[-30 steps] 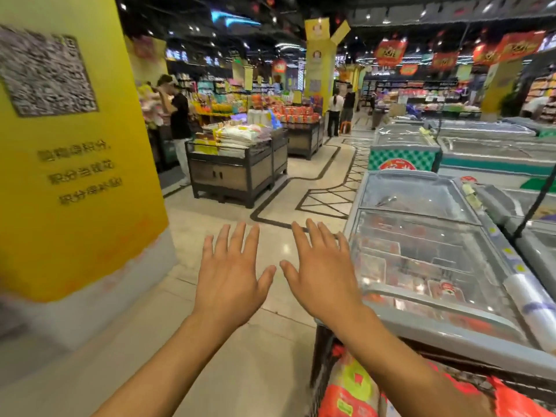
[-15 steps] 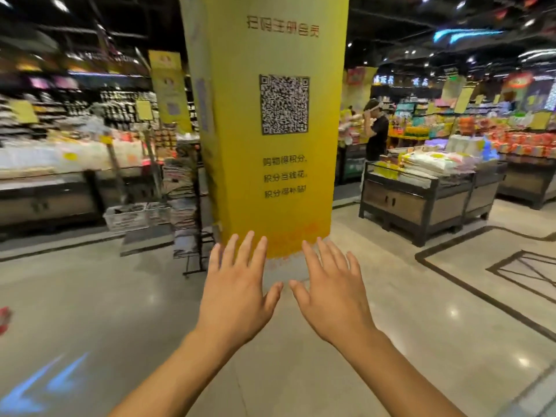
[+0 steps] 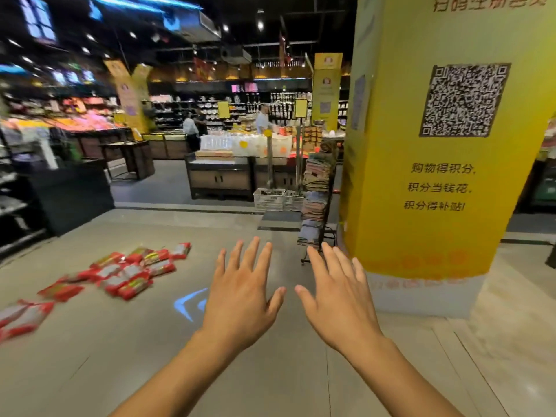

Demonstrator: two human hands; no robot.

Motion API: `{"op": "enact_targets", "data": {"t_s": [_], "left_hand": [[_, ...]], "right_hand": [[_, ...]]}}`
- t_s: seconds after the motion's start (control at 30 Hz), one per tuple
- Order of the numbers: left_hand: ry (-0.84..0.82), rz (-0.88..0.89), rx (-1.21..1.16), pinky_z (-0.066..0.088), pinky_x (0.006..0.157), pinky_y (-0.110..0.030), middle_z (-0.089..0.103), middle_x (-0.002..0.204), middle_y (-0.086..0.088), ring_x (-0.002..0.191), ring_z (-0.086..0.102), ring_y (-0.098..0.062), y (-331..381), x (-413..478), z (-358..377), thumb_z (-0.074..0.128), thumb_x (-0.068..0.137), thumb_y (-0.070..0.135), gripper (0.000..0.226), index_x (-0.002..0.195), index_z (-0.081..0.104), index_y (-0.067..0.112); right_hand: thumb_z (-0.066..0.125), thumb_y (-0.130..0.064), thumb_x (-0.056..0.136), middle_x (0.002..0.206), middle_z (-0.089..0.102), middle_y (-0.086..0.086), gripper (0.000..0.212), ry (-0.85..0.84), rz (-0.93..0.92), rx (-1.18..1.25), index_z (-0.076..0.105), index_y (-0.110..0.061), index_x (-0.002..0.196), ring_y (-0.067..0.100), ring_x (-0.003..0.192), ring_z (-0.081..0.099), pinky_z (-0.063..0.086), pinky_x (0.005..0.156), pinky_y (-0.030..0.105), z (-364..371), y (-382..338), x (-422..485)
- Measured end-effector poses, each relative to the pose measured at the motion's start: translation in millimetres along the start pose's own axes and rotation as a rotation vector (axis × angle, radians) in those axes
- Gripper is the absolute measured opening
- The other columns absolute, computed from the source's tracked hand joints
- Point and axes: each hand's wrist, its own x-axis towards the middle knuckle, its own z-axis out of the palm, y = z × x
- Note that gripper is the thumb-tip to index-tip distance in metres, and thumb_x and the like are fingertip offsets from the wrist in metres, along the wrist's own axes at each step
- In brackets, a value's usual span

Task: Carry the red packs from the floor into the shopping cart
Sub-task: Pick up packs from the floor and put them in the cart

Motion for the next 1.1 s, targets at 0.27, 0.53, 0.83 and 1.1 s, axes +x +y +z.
{"op": "enact_targets", "data": {"t_s": [0.27, 0.53, 0.83, 1.1], "left_hand": [[-0.068, -0.152, 0.009, 0.043, 0.111, -0.057, 0.058, 0.149, -0.013, 0.137, 0.055, -0.037, -70, 21, 32, 0.038, 0.087, 0.064, 0.079, 0.145, 0.058, 0.015], [-0.105, -0.243, -0.037, 0.019, 0.124, -0.056, 0.032, 0.168, -0.011, 0.155, 0.029, -0.035, -158, 67, 58, 0.033, 0.097, 0.066, 0.079, 0.161, 0.034, 0.019], [-0.177, -0.407, -0.027, 0.000, 0.130, -0.052, -0.009, 0.175, -0.003, 0.161, -0.010, -0.028, -246, 74, 80, 0.030, 0.103, 0.067, 0.082, 0.165, -0.005, 0.027], [-0.166, -0.559, 0.057, -0.003, 0.128, -0.052, -0.004, 0.175, -0.002, 0.161, -0.005, -0.029, -309, 82, 116, 0.034, 0.101, 0.070, 0.083, 0.166, 0.001, 0.028]], "right_hand": [[0.039, -0.056, 0.105, 0.174, 0.004, 0.005, 0.075, -0.064, -0.140, -0.009, 0.006, -0.026, 0.165, 0.025, 0.160, 0.003, 0.002, 0.128, 0.047, 34, -54, 76], [0.041, -0.055, 0.105, 0.173, 0.008, 0.006, 0.075, -0.086, -0.221, 0.009, 0.008, -0.026, 0.165, 0.024, 0.160, 0.004, 0.001, 0.129, 0.047, 77, -120, 159], [0.038, -0.056, 0.105, 0.173, 0.009, 0.003, 0.072, -0.139, -0.347, 0.052, 0.010, -0.027, 0.165, 0.023, 0.159, 0.008, 0.005, 0.128, 0.045, 135, -198, 219], [0.036, -0.057, 0.105, 0.173, 0.008, 0.002, 0.072, -0.223, -0.479, 0.111, 0.007, -0.029, 0.165, 0.023, 0.159, 0.007, 0.006, 0.129, 0.045, 184, -244, 271]]}}
